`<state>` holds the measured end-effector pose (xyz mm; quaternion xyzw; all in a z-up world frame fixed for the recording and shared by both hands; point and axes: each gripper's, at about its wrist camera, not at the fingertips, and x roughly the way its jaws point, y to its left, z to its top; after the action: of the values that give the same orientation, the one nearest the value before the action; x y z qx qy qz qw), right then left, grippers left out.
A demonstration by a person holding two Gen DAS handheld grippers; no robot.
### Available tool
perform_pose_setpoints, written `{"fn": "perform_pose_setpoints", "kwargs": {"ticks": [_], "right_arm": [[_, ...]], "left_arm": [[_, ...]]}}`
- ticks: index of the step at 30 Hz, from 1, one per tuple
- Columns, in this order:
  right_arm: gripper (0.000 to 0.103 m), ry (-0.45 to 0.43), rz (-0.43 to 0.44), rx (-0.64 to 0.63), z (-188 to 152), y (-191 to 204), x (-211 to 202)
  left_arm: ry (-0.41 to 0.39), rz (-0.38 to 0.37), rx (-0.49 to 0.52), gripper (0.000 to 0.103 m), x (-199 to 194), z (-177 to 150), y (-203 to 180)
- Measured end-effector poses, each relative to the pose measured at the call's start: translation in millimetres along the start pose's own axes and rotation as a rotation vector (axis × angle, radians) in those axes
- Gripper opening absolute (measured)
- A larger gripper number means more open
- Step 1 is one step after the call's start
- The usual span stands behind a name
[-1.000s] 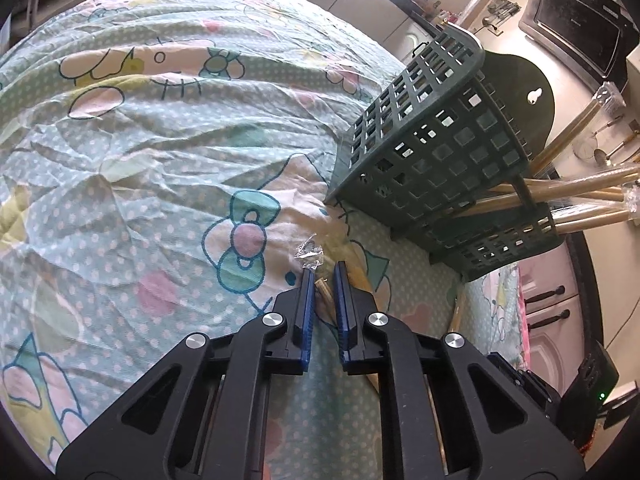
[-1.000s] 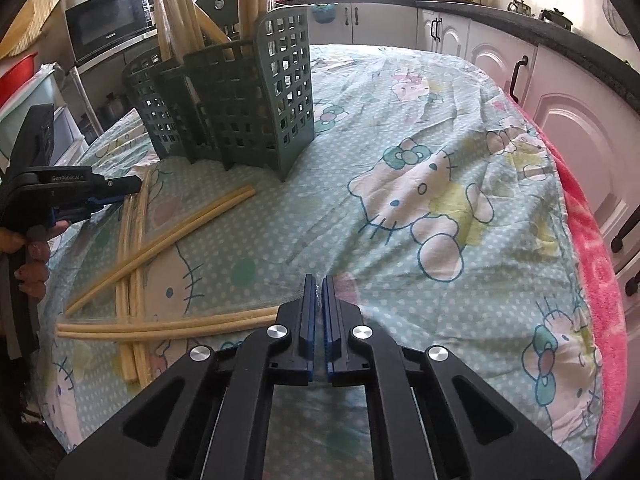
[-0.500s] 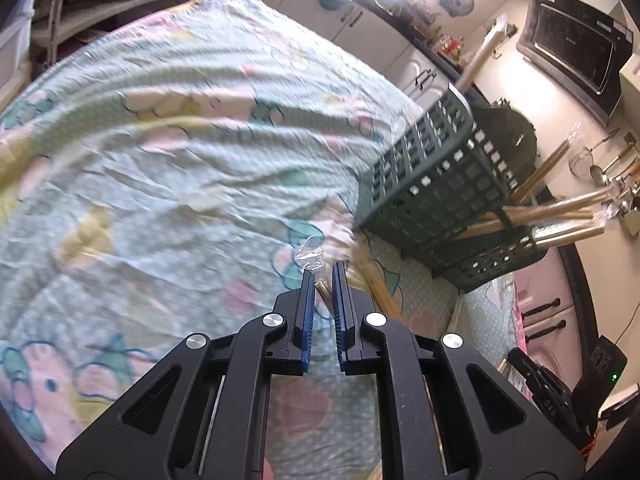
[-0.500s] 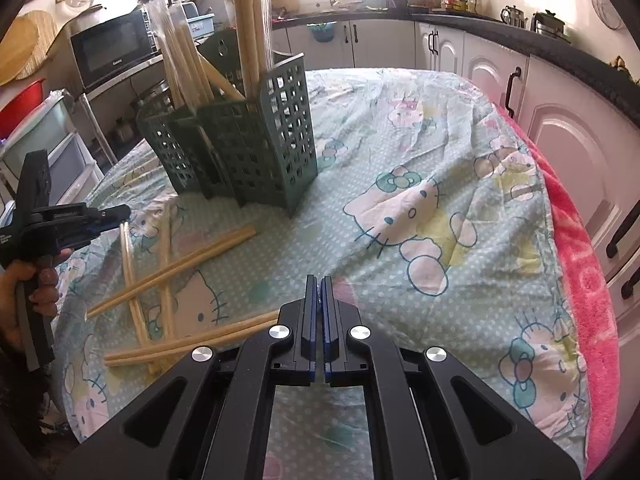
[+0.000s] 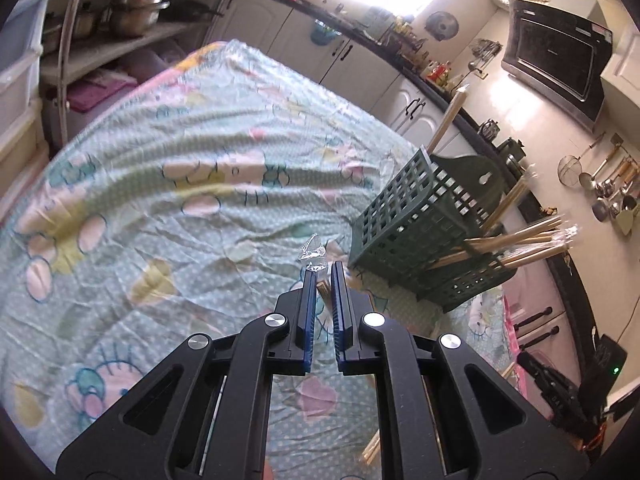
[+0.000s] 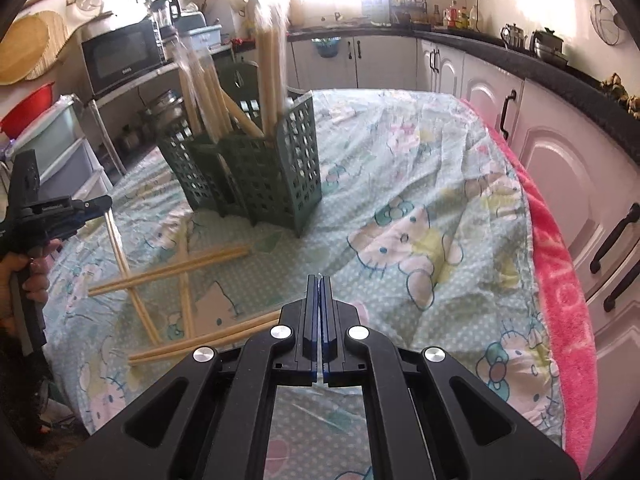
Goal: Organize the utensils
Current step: 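Lift the chopstick with the left tool toward the basket while the right tool lifts its own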
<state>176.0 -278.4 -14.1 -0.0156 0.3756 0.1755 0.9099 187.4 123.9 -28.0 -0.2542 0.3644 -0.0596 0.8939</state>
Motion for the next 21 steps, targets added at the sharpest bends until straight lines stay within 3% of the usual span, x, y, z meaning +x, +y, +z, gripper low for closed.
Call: {"fn": "perform_pose_setpoints", "kwargs": {"ticks": [8,21], "right_arm": [[0.001,-0.085,0.057,-0.068,19,30,-31],[0.001,-0.175,0.124,-0.239,38,97,-61]], "left_arm": [[-0.072,-0.004,0.038,0.004,-31,11,-9],[-0.115,-0.072,0.119,0.003,-60,16,-45]]}}
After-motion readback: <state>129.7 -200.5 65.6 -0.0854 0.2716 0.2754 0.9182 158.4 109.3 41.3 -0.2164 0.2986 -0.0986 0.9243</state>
